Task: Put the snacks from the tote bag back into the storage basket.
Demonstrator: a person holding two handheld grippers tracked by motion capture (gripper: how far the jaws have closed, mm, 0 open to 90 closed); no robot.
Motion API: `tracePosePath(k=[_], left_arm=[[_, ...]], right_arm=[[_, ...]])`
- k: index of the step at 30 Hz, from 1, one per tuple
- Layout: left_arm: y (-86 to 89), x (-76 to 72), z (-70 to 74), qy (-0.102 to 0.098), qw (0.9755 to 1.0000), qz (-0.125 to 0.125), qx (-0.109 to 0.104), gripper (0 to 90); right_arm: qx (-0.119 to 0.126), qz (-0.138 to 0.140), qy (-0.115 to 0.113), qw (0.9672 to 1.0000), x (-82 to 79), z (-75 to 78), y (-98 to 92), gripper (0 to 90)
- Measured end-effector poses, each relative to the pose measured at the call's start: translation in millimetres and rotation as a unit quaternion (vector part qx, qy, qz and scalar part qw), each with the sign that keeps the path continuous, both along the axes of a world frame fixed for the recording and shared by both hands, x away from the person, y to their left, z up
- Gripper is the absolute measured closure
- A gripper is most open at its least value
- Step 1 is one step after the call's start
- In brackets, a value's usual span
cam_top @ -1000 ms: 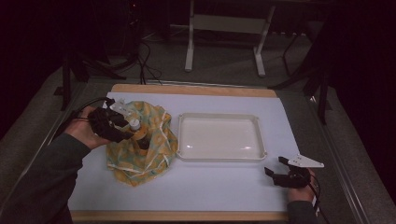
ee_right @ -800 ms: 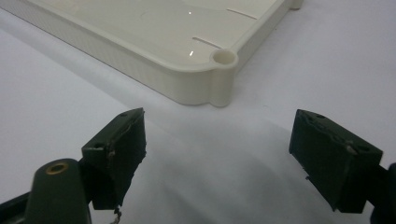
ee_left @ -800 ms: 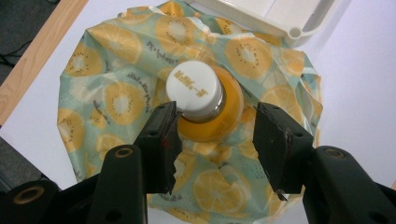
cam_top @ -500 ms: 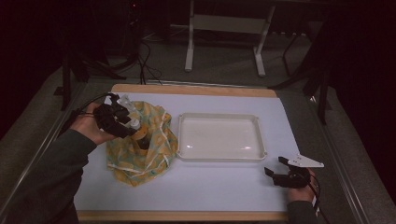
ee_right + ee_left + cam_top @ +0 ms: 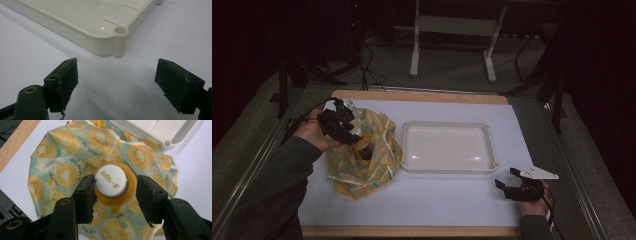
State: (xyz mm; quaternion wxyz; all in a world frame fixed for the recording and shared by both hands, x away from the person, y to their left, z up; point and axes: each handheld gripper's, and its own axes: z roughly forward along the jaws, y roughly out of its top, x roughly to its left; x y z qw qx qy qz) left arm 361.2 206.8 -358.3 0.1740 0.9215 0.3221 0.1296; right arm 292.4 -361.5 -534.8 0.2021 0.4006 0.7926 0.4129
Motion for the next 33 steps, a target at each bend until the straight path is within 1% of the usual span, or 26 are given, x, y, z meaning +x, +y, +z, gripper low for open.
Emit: tracePosePath(k=[2,4,12,16,18,19,21,22,27,33], left_arm=[[-1.6,1.8,-0.5,0.005,1.0000,0.005,0.003,49.9],[-2.7,3.4,-1.2,0.008,0.9999,0.011,0.002,50.3],[-5.4,8.5,-4.6,0.020,0.9995,0.023,0.009,52.9],[-6.0,10.8,-7.8,0.027,0.9993,0.024,0.013,54.7],[-6.5,11.1,-8.8,0.028,0.9992,0.025,0.013,55.5],[-7.2,11.7,-9.5,0.027,0.9992,0.024,0.017,56.1],[-7.0,11.9,-9.0,0.028,0.9992,0.024,0.014,56.7],[-6.4,12.1,-8.4,0.030,0.9992,0.024,0.014,58.4],[-4.7,12.0,-8.6,0.030,0.9993,0.024,0.007,58.9],[-3.5,11.9,-8.7,0.030,0.9994,0.018,0.004,59.1]], right_arm=[[0.000,0.000,0.000,1.0000,0.0,0.0,0.0,18.2],[0.000,0.000,0.000,1.0000,0.0,0.0,-0.1,18.2],[0.000,0.001,0.001,1.0000,0.0,0.0,0.0,18.2],[-0.001,0.002,0.000,1.0000,0.1,-0.1,0.3,18.2],[-0.001,0.002,0.000,1.0000,0.1,-0.1,0.3,18.2],[-0.001,0.002,0.000,1.0000,0.1,-0.1,0.3,18.2],[-0.001,0.002,0.001,1.0000,0.1,-0.1,0.3,18.2],[-0.001,0.002,0.001,1.0000,0.1,-0.1,0.3,18.2],[-0.002,0.002,0.001,1.0000,0.1,-0.1,0.4,18.2],[-0.002,0.002,0.001,1.0000,0.1,-0.1,0.5,18.2]])
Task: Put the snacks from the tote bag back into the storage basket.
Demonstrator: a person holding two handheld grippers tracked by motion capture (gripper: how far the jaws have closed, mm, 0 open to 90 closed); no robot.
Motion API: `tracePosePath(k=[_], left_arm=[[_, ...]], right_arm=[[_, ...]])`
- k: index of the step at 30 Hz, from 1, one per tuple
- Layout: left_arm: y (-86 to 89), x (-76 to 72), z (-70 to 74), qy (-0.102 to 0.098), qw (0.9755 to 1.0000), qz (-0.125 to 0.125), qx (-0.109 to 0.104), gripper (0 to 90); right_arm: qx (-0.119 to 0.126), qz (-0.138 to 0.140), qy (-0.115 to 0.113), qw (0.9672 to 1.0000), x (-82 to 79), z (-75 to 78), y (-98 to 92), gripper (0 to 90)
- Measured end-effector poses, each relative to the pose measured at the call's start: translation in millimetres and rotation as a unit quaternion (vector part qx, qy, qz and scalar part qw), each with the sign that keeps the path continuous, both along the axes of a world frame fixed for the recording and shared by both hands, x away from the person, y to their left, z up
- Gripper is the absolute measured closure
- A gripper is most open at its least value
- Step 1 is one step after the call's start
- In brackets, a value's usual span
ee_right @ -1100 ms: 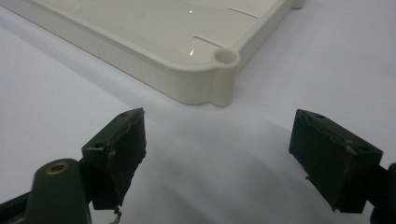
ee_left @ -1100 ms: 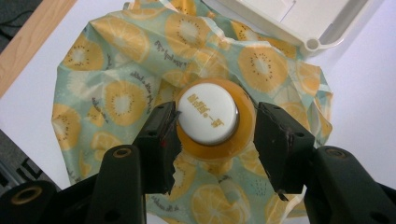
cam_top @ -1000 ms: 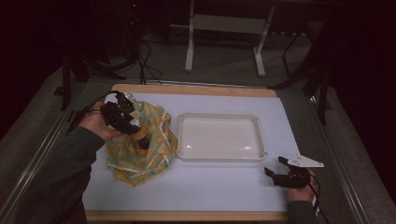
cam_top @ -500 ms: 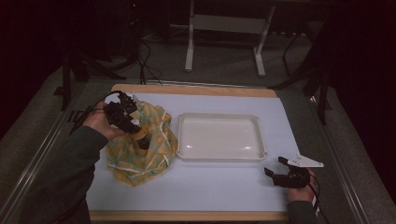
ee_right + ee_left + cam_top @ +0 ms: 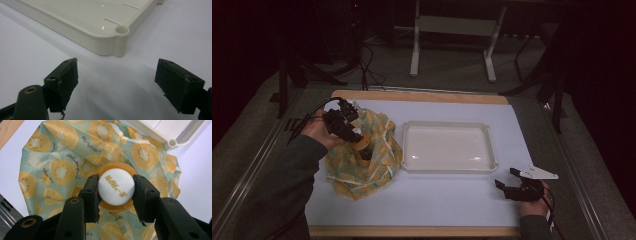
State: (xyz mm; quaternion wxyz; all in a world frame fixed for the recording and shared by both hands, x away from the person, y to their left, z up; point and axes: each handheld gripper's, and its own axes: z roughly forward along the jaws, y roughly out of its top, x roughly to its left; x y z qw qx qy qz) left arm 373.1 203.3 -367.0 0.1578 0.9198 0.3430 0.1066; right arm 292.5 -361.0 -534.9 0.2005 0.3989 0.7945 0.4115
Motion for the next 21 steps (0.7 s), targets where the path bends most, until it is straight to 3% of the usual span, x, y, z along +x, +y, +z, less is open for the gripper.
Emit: tracePosePath(k=[11,21], left_arm=[[-1.4,-2.1,1.4,0.007,0.9995,-0.031,0.007,59.2],[-2.7,-2.9,2.9,0.007,0.9989,-0.044,0.016,59.3]], right_arm=[[-0.001,0.001,0.000,1.0000,0.0,0.0,0.2,18.3],[-0.002,0.001,0.000,1.0000,0.1,-0.1,0.3,18.3]])
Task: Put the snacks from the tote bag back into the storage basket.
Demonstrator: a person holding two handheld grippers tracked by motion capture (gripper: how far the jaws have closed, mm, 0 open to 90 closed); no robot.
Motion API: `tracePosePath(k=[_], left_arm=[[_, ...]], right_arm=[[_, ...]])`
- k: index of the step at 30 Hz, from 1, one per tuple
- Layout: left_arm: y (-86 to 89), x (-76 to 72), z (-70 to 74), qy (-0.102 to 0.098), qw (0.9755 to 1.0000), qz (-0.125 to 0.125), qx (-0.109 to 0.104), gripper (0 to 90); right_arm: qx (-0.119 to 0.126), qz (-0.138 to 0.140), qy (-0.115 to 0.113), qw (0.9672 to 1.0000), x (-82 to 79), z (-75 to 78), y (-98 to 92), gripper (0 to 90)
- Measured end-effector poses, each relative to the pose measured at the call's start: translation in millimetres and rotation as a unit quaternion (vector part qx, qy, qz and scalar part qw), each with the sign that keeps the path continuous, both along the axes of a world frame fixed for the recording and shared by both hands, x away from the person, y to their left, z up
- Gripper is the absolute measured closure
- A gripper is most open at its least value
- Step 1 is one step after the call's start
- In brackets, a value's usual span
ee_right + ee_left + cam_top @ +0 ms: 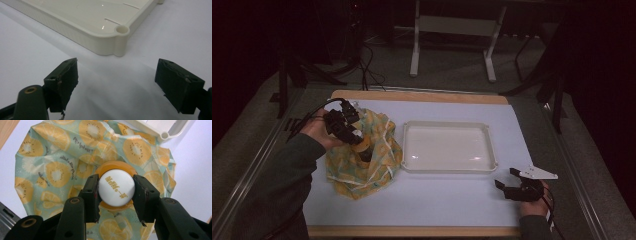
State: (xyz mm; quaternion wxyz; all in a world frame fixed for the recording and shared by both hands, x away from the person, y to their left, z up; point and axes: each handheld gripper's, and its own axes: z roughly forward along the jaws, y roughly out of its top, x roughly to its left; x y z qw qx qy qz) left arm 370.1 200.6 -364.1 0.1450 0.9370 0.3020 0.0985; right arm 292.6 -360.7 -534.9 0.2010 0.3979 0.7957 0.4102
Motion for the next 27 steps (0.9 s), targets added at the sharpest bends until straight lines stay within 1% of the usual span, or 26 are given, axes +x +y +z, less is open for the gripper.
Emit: tracePosePath(k=[8,10,16,19,24,27], left_arm=[[1.2,-2.3,5.2,-0.006,1.0000,-0.004,-0.001,59.3],[1.3,-3.0,7.7,-0.006,1.0000,-0.006,0.000,59.3],[1.7,-5.7,16.0,-0.013,0.9998,-0.014,-0.003,59.3],[1.8,-6.6,18.8,-0.014,0.9998,-0.014,-0.003,59.2],[0.5,-9.1,27.0,-0.020,0.9995,-0.025,-0.002,59.3],[0.1,-10.2,32.0,-0.023,0.9994,-0.028,-0.006,59.2]], right_arm=[[0.000,0.000,0.000,1.0000,0.0,-0.1,0.1,18.2],[0.000,0.000,0.000,1.0000,0.0,0.0,0.1,18.2],[0.000,0.000,0.000,1.0000,0.1,-0.1,0.2,18.3],[-0.001,0.001,-0.001,1.0000,0.2,-0.1,0.1,18.3],[-0.001,0.001,-0.001,1.0000,0.1,-0.1,0.2,18.3],[-0.001,0.001,-0.001,1.0000,0.1,-0.1,0.3,18.3]])
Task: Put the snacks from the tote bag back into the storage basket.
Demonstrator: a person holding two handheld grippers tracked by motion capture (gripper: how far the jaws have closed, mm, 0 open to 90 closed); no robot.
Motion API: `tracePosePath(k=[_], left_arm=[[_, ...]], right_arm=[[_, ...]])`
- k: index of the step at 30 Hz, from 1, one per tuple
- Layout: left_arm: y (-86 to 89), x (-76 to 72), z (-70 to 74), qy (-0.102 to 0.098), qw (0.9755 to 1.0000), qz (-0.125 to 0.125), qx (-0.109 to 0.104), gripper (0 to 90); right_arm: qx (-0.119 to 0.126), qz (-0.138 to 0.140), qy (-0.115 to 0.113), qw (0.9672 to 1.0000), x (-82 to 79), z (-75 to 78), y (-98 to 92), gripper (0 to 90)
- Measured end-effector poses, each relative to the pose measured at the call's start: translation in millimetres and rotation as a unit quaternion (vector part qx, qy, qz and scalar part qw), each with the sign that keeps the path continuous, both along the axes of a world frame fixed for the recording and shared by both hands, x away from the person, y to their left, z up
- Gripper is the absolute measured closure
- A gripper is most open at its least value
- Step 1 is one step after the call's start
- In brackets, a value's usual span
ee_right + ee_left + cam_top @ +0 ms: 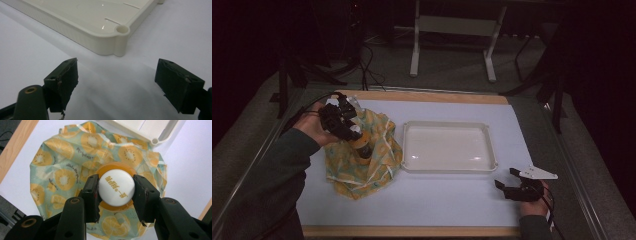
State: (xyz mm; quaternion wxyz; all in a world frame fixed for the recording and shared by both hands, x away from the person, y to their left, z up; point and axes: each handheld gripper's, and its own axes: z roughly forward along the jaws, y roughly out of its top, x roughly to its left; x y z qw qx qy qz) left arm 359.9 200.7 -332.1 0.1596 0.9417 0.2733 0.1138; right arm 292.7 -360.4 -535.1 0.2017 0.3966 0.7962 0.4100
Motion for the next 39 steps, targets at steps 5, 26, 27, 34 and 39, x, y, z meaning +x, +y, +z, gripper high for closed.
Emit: tracePosePath(k=[5,26,27,34,39], left_arm=[[-1.8,-1.9,8.4,-0.003,1.0000,-0.006,0.001,59.2],[-8.6,-10.7,33.6,-0.014,0.9988,-0.045,0.011,59.2],[-9.2,-11.2,34.7,-0.014,0.9988,-0.046,0.010,59.2],[-14.8,-14.1,43.2,-0.018,0.9980,-0.061,0.006,59.2],[-21.8,-14.4,47.5,-0.023,0.9972,-0.071,0.006,59.2]], right_arm=[[0.001,0.000,0.000,1.0000,0.0,0.0,0.0,18.3],[0.000,0.000,0.001,1.0000,0.0,0.0,0.2,18.3],[0.000,-0.001,0.002,1.0000,-0.1,0.0,0.2,18.3],[-0.001,0.000,0.002,1.0000,0.1,0.1,0.1,18.3],[-0.001,0.001,0.001,1.0000,0.1,0.1,0.1,18.3]])
